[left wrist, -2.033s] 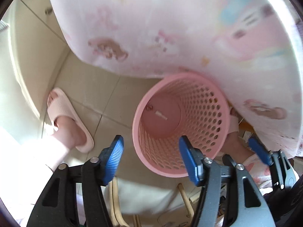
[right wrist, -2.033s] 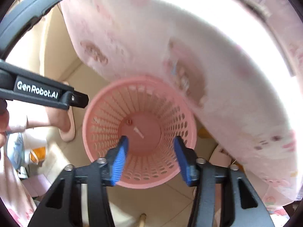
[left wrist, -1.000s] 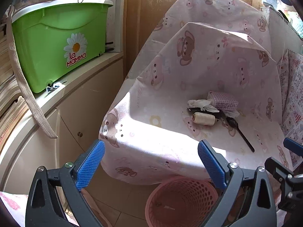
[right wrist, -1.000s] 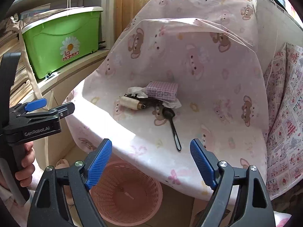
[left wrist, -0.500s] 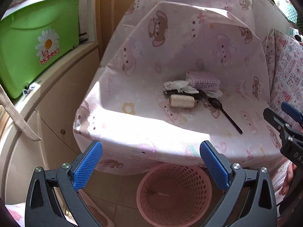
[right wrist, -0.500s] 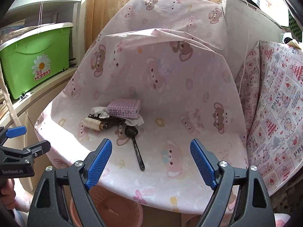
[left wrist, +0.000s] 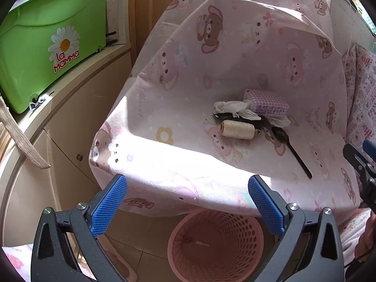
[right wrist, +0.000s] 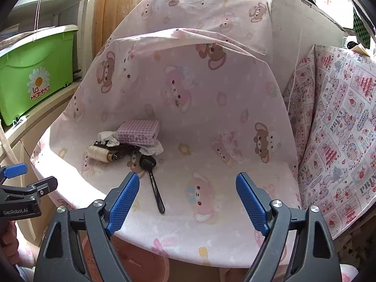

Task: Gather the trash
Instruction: 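Return both open tools to the items on the seat, then grasp the cream thread spool with the left tool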

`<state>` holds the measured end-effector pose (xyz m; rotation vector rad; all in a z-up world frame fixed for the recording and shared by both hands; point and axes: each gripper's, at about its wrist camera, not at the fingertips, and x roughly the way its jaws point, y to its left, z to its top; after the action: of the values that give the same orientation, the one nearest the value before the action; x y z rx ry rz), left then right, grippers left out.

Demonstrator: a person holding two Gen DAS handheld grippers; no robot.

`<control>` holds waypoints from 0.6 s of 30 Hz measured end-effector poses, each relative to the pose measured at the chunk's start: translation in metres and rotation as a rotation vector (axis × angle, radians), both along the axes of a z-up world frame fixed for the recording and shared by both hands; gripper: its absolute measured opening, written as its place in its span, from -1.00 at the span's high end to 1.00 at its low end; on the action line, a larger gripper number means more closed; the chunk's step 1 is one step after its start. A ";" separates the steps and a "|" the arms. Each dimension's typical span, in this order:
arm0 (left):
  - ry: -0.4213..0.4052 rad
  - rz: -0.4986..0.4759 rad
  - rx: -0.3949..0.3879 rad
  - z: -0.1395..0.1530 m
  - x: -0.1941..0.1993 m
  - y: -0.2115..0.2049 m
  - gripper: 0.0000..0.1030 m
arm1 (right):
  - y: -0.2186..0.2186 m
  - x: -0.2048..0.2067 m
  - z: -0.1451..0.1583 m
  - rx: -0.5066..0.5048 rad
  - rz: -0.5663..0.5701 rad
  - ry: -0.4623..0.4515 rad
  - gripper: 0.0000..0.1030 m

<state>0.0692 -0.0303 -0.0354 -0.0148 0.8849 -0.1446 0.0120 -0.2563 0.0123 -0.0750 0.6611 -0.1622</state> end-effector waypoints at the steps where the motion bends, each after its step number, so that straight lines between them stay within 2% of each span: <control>1: -0.009 -0.001 -0.006 0.001 0.002 0.001 -0.98 | -0.003 0.002 0.000 0.017 0.001 0.006 -0.56; 6: -0.067 0.011 -0.074 0.006 0.003 0.002 -0.97 | -0.019 0.012 -0.007 0.127 -0.005 0.066 -0.50; 10: -0.157 0.042 -0.022 0.011 -0.001 -0.004 -0.97 | -0.028 0.016 -0.009 0.132 -0.044 0.064 -0.50; 13: -0.070 -0.042 -0.060 0.008 0.007 -0.011 -0.97 | -0.031 0.021 -0.014 0.177 -0.028 0.096 -0.42; 15: -0.018 -0.071 -0.107 0.004 0.011 -0.013 -0.97 | -0.025 0.024 -0.020 0.188 -0.004 0.139 -0.10; 18: 0.005 -0.095 -0.138 0.000 0.017 -0.015 -0.97 | -0.015 0.030 -0.032 0.189 0.041 0.201 0.12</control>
<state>0.0858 -0.0457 -0.0356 -0.1024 0.8795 -0.2942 0.0423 -0.2712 -0.0193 0.0776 0.8717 -0.0529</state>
